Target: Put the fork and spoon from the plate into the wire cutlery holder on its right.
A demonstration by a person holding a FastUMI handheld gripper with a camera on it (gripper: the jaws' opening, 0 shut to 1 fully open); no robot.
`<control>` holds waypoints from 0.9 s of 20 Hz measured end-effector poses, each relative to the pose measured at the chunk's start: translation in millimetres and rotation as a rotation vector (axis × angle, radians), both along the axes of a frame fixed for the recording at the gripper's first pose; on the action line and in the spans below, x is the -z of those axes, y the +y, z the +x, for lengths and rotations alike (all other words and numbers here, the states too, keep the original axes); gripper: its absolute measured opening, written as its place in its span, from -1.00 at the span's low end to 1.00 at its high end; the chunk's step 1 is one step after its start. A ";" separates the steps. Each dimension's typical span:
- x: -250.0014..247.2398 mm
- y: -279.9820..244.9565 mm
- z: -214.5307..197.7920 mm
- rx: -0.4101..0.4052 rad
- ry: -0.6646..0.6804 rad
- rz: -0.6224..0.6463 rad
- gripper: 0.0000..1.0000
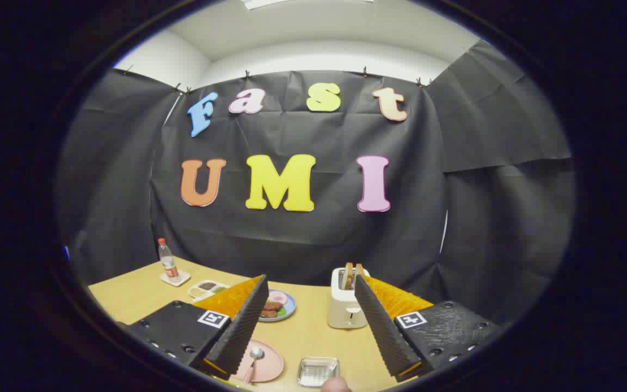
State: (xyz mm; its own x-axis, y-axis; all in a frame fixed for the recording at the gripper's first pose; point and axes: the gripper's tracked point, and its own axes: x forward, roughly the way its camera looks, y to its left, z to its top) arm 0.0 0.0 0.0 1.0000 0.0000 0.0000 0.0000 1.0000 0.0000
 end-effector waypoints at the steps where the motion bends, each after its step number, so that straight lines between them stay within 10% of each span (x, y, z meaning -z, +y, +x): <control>1: 4.3 3.7 -1.1 -0.013 0.011 -0.002 0.91; 18: 4.8 -15.3 -3.6 -0.019 0.072 0.025 0.90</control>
State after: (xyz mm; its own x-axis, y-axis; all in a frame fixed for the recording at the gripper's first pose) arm -3.6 -15.3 -4.8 0.9972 0.0199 -0.0715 -0.0181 0.9995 0.0258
